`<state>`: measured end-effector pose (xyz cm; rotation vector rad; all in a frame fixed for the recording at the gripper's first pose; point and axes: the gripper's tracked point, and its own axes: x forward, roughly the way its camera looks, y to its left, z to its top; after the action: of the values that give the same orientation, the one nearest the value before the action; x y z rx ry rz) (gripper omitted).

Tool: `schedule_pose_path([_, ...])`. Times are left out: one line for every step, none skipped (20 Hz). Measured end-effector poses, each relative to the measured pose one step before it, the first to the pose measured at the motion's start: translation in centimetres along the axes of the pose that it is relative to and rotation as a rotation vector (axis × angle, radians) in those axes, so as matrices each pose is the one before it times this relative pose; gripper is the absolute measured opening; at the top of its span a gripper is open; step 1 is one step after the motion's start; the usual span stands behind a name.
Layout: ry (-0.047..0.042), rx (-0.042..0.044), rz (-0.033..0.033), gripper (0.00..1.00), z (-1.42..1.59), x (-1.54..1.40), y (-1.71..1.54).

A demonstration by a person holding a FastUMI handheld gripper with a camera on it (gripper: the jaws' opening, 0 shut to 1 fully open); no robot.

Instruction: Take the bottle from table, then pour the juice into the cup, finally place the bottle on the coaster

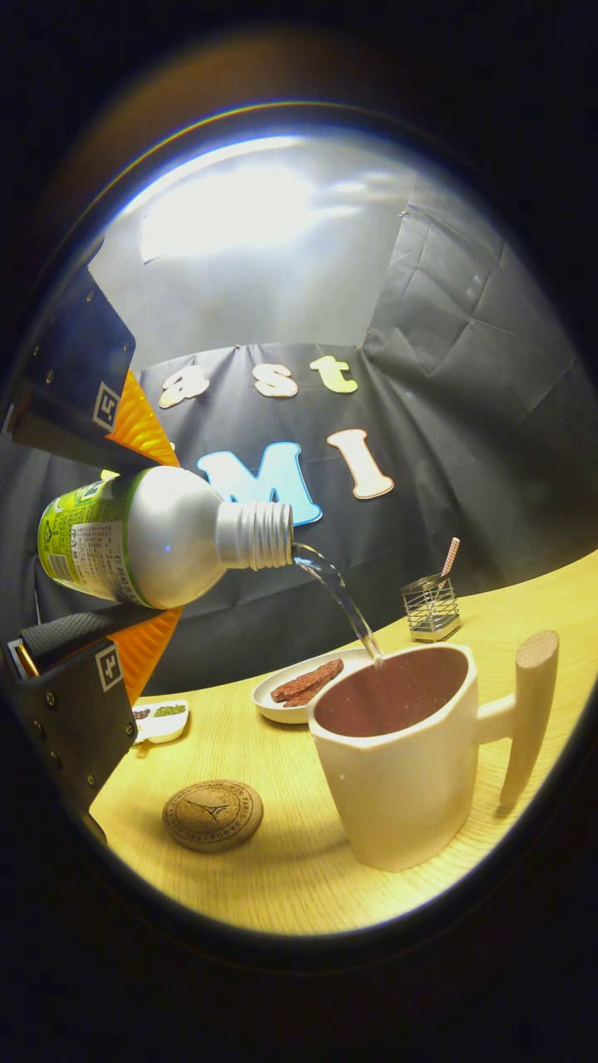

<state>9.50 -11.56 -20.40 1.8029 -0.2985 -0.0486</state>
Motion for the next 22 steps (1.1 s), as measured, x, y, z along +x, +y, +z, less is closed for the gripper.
schedule_pose_path([-0.00017,0.00504,0.00226,0.77,-0.003,0.071,0.229])
schedule_pose_path([-0.00173,0.00533,0.00322,0.77,0.005,0.075,0.180])
schedule_pose_path([-0.00157,0.00543,0.00335,0.77,-0.045,-0.051,0.227])
schedule_pose_path([-0.00021,0.00548,0.00322,0.77,-0.065,0.043,0.136])
schedule_pose_path([-0.00256,0.00414,0.00345,0.77,-0.061,-0.005,0.228])
schedule_pose_path([-0.00502,0.00418,0.00328,0.77,0.116,0.111,0.146])
schedule_pose_path([-0.00193,0.00665,0.00499,0.77,-0.057,0.142,0.311])
schedule_pose_path([-0.00036,0.00814,0.00276,0.77,-0.097,-0.011,0.149])
schedule_pose_path([0.00029,0.00603,0.00090,0.77,-0.099,0.058,0.032])
schedule_pose_path([-0.00030,0.00481,0.00030,0.77,-0.074,-0.037,0.008])
schedule_pose_path([-0.00018,0.00463,0.00168,0.77,0.002,0.014,0.146])
schedule_pose_path([-0.00061,0.00305,0.00259,0.77,-0.048,-0.065,0.087])
schedule_pose_path([-0.00015,0.00209,0.00227,0.77,-0.088,0.017,0.185])
schedule_pose_path([0.00023,0.00146,0.00139,0.77,-0.017,0.038,0.034])
schedule_pose_path([-0.00103,0.00219,0.00187,0.77,0.015,0.119,0.117])
schedule_pose_path([-0.00027,0.00476,0.00289,0.77,-0.049,0.078,0.182])
schedule_pose_path([-0.00103,0.00402,0.00187,0.77,-0.170,0.096,0.142])
schedule_pose_path([-0.00079,0.00339,0.00237,0.77,0.000,0.054,0.084])
schedule_pose_path([-0.00128,0.00477,0.00268,0.77,-0.052,0.065,0.142])
schedule_pose_path([-0.00230,0.00420,0.00414,0.77,0.027,0.011,0.083])
schedule_pose_path([-0.00310,0.00386,0.00392,0.77,0.050,0.043,0.301])
schedule_pose_path([-0.00208,0.00206,0.00323,0.77,0.118,0.085,0.179])
